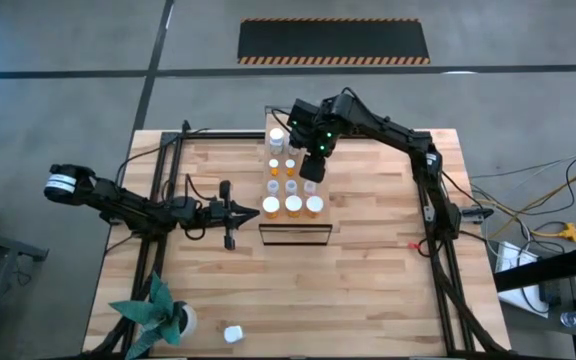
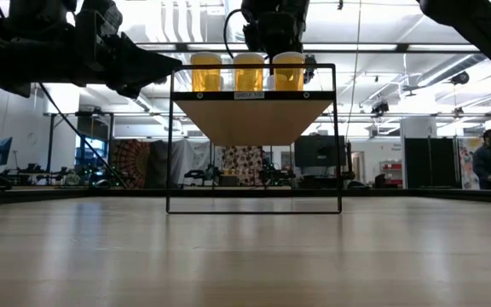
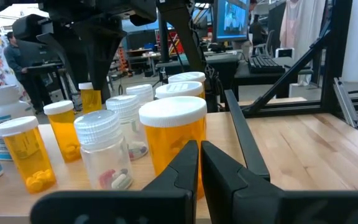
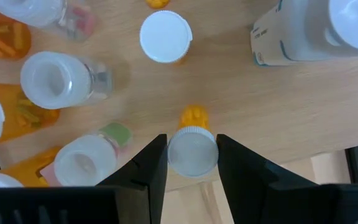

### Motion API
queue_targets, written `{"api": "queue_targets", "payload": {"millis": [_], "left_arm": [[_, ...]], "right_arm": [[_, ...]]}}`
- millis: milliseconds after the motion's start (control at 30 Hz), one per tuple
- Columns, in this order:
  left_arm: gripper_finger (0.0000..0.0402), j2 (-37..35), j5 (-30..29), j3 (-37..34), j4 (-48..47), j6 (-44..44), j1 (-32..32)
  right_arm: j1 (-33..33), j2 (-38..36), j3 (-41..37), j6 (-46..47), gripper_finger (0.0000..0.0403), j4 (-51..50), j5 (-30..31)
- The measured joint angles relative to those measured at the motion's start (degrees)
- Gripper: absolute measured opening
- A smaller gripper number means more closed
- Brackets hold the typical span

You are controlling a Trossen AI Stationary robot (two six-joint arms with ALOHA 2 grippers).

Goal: Pick and place medicine bottles onto shelf by color
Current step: Put the small orange pill bottle aligned with the other small orange bottles on the shelf

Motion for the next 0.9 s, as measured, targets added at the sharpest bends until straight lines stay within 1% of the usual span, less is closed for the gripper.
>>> {"api": "queue_targets", "payload": {"millis": [333,433,900], "left_arm": [[0.0002,0.0,0.0,0.0,0.0,0.0,0.0],[0.0002,0.0,0.0,0.0,0.0,0.0,0.0],[0.0002,0.0,0.0,0.0,0.0,0.0,0.0]], "right_arm": [[0.0,0.0,-0.4,0.0,0.0121,0.0,-0.2],[0.0,0.0,-1.1,0.0,0.0124,0.0,-1.8],[0.0,0.0,-1.6,-0.5,0.0188,1.5,-1.6]]}}
